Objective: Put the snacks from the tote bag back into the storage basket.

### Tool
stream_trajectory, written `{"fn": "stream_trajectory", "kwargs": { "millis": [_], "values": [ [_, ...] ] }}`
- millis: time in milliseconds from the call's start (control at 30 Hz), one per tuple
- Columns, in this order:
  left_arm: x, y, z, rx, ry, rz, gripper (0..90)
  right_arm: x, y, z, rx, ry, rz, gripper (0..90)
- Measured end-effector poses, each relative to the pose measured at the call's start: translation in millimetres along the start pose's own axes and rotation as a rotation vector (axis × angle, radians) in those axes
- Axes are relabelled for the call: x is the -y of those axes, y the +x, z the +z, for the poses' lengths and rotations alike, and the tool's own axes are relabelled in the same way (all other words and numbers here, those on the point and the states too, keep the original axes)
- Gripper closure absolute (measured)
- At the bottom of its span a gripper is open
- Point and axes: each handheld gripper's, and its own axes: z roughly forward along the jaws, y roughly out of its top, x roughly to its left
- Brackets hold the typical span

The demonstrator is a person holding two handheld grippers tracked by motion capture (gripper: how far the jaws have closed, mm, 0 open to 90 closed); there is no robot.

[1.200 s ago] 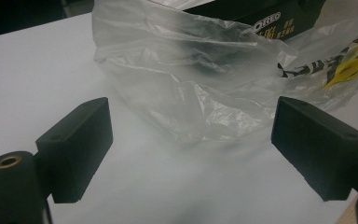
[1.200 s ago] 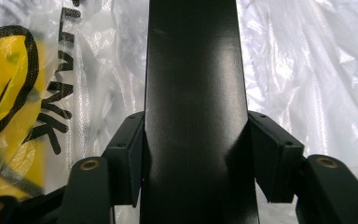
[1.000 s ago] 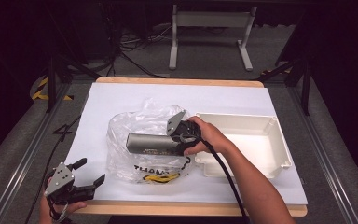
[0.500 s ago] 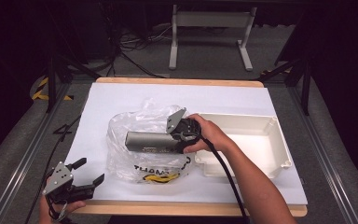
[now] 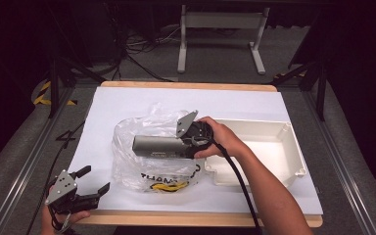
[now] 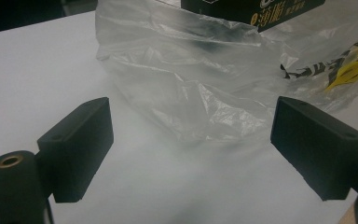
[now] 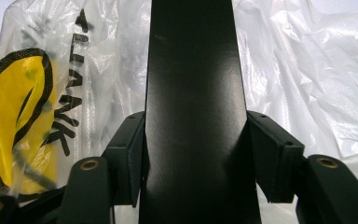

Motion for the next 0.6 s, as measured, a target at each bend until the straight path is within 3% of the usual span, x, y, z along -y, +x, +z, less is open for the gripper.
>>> {"fn": "stream_trajectory", "kwargs": {
  "millis": [600],
  "values": [
    [0.4,0.8,-1.1,-0.002,0.002,-0.001,14.0,-2.5,-0.7,-17.6,0.014,0.005,-0.015,42.9]
  ]
}}
